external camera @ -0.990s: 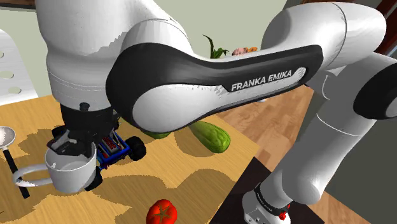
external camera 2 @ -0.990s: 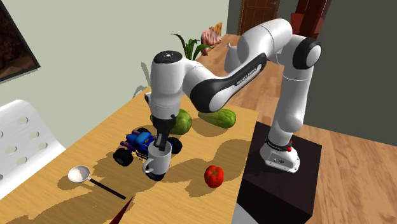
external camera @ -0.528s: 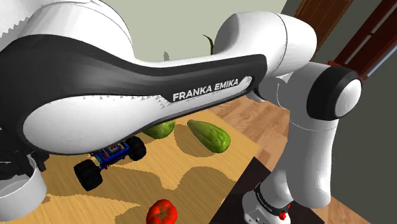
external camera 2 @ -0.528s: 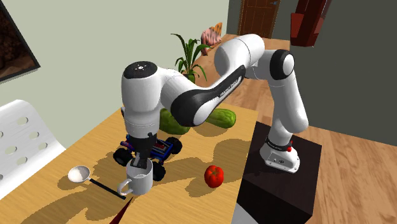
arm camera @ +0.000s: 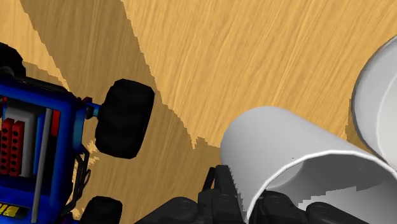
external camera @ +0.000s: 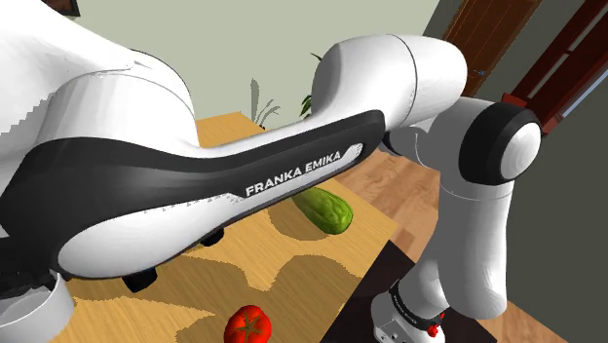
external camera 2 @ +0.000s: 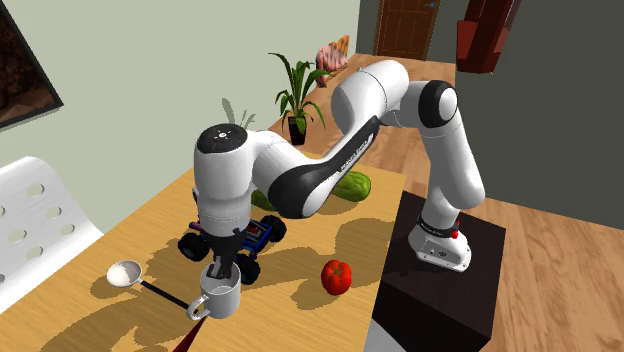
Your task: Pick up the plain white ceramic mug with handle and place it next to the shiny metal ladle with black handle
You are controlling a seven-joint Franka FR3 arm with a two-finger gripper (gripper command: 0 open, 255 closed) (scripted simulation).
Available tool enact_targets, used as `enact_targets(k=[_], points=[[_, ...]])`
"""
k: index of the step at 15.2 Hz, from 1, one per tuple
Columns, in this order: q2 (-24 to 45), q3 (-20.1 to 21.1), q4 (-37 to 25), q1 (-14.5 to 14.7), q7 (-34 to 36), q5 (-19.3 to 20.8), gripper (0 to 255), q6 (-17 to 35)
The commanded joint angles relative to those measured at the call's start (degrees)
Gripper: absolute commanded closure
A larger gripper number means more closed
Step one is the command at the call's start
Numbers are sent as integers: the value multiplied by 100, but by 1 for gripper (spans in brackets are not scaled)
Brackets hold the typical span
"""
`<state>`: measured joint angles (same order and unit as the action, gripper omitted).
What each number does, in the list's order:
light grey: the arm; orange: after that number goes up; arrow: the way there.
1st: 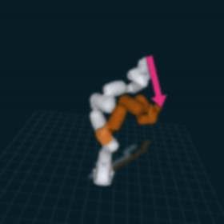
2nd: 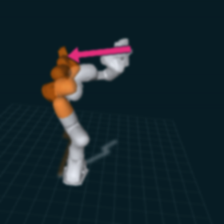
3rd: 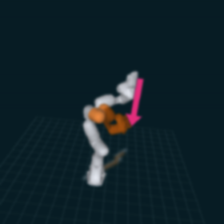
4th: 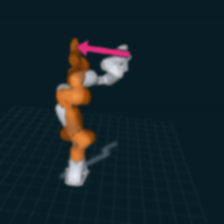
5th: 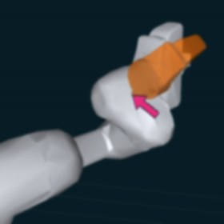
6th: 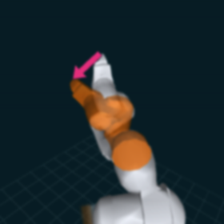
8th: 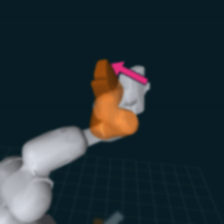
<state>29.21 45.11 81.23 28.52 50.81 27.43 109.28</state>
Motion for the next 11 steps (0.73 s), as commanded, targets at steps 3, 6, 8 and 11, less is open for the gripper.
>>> enact_targets(k=[3,6,8,11], points=[[55,-36,238,-23,76,66,255,269],[100,-67,409,-38,132,120,255,465],[136,-91,513,-43,172,162,255,593],[198,-132,657,-43,233,230,255,778]])
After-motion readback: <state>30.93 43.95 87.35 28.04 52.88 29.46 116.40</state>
